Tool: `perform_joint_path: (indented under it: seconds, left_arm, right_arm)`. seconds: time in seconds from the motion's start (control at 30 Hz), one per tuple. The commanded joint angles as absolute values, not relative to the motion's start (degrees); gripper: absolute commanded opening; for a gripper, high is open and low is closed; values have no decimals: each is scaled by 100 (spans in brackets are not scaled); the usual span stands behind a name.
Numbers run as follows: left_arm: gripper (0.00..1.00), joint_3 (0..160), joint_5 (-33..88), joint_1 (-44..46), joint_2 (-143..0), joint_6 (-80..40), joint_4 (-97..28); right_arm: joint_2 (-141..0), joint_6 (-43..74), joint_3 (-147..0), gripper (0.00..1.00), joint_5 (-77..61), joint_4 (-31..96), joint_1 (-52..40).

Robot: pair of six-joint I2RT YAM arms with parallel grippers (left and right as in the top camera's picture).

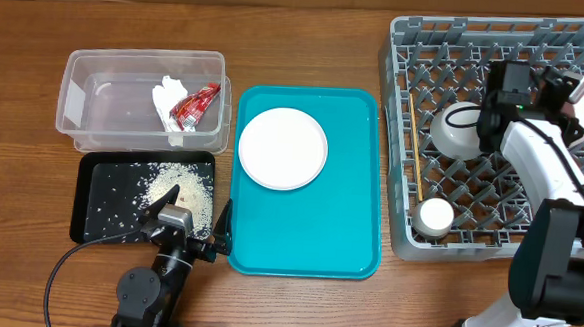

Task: Sort waste into correct bins and load items into the dishwasher
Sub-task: 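Grasp the small white plate and stand it in the rack, right gripper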

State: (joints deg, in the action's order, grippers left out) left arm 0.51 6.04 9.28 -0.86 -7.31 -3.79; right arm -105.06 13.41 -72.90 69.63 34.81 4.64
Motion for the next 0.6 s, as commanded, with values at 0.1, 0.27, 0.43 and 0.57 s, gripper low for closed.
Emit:
perform_joint_path:
  seconds: [0.1, 0.27, 0.43, 0.57]
  left_arm:
    - [100, 27, 690, 902, -36, -770, -381]
    - [100, 27, 690, 902, -36, -770, -381]
    - [100, 27, 690, 902, -36, -770, -381]
    - [100, 27, 690, 902, -36, -770, -381]
  right_arm:
    - [-10567, 1278, -7308, 4, 6781, 3546, 235]
    - [-10567, 1278, -7310, 18, 6788, 3739, 56]
    - [-10475, 1282, -7312, 24, 6781, 3780, -467]
    - [-10381, 1282, -7314, 28, 6790, 3789, -1076]
